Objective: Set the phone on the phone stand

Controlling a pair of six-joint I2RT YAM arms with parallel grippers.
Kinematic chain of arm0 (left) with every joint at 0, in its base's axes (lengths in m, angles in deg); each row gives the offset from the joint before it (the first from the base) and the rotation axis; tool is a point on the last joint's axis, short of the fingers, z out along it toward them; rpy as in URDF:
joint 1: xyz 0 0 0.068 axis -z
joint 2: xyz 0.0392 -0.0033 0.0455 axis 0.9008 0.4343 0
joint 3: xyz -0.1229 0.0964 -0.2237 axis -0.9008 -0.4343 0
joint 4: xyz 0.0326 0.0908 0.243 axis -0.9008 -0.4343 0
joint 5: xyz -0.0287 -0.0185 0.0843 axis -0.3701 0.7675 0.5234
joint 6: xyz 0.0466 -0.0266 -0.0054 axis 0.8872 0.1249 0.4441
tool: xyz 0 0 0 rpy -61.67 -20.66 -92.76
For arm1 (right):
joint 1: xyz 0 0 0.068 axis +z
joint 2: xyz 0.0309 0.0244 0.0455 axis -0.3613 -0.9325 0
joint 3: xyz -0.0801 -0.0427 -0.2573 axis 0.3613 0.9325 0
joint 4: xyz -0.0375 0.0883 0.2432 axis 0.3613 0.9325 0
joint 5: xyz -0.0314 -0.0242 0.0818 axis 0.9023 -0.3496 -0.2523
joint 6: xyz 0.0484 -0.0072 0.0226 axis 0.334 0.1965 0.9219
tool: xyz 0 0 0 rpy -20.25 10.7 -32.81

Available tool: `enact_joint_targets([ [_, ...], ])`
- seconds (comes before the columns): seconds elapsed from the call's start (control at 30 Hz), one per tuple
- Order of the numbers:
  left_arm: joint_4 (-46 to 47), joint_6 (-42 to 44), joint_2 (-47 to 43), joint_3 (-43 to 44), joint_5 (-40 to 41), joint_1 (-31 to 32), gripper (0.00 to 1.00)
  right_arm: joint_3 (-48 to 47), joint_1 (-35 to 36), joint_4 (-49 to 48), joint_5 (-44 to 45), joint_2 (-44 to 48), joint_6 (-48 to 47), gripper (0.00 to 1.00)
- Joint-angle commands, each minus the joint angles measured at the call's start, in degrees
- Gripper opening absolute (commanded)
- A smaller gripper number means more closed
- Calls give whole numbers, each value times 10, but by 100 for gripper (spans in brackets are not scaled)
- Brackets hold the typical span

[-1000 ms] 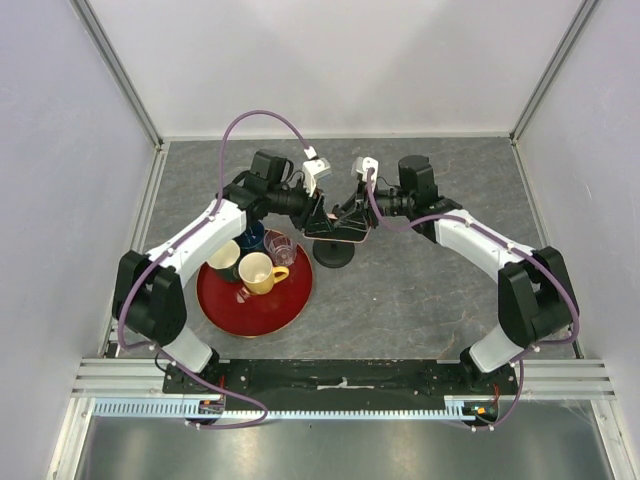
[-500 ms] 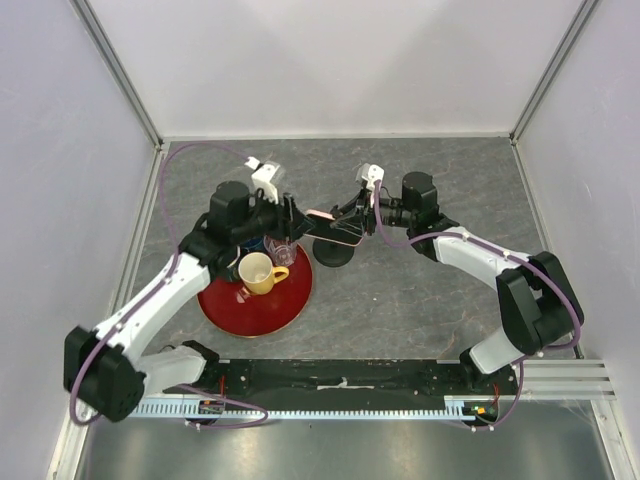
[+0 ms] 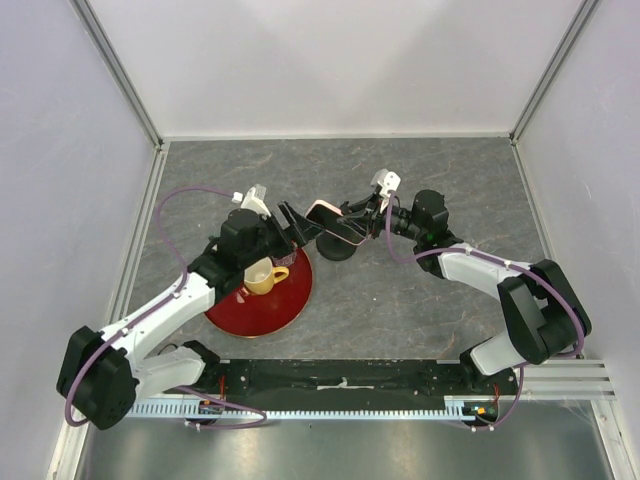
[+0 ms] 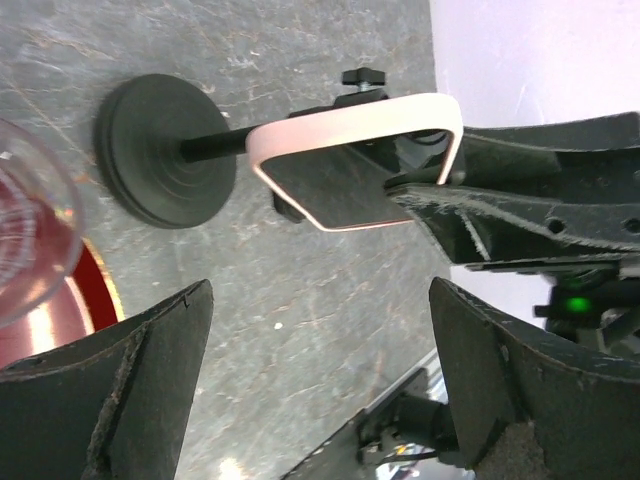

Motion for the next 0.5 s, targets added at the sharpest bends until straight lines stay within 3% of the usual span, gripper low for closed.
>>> enact_joint_targets([
  [0.0,42,-112,19,45,107,41,95,14,-6,-13,8,-1,21,0],
  [0.27,105,-167,90,66,144,56,96,10,-6,-7,-2,0,22,0],
  [0.47,155,-147,96,50,187,59,97,7,-6,1,-7,1,18,2],
])
